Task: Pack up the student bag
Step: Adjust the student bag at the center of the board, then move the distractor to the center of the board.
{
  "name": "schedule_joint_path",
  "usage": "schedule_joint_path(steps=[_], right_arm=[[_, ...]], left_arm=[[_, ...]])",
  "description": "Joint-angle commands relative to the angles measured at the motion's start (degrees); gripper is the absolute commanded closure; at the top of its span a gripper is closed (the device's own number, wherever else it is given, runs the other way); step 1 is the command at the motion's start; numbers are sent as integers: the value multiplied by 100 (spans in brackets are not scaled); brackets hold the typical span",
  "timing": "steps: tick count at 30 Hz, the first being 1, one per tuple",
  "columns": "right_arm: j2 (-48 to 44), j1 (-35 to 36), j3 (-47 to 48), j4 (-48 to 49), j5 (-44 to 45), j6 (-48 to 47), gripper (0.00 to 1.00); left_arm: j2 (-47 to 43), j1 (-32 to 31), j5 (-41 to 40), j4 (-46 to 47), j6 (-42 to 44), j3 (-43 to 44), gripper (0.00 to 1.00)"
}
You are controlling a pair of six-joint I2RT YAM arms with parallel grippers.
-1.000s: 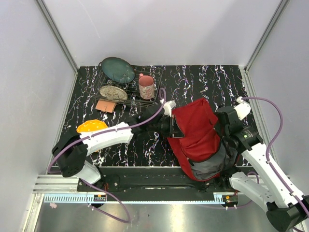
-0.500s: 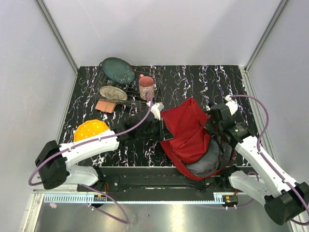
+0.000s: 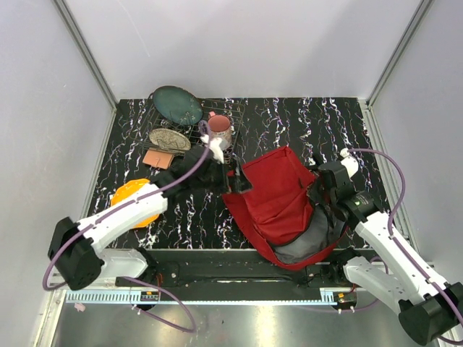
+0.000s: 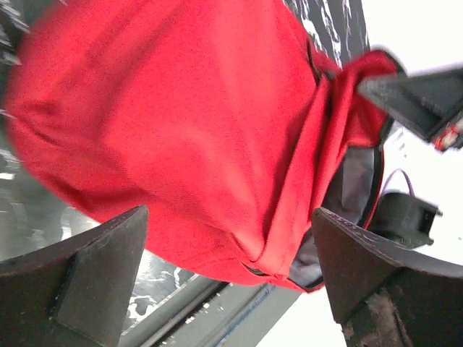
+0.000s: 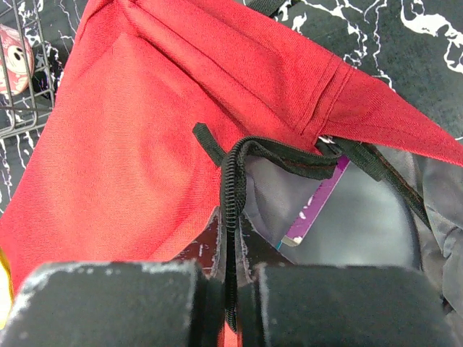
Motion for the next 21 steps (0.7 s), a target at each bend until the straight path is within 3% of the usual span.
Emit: schedule_joint_path(steps=[1, 4, 7, 10, 15, 21], right_arm=[[-179, -18, -142, 14, 41, 210, 100], [-170, -18, -81, -47, -64, 131, 96], [-258, -10, 270, -372, -135, 8, 57], [-512, -18, 788, -917, 153, -150, 26], [-961, -18, 1692, -1698, 437, -353, 22], [-909, -10, 2353, -1638, -1319, -670, 19]], left_arm=[[-549, 852, -342, -389, 525, 454, 1], [-497, 1414, -281, -531, 579, 472, 1], [-251, 1828, -159, -338, 535, 349, 1], [100, 2162, 96, -66, 439, 314, 1], [890, 2356, 527, 259, 359, 480, 1], [1805, 2602, 984, 1172, 298, 683, 1]])
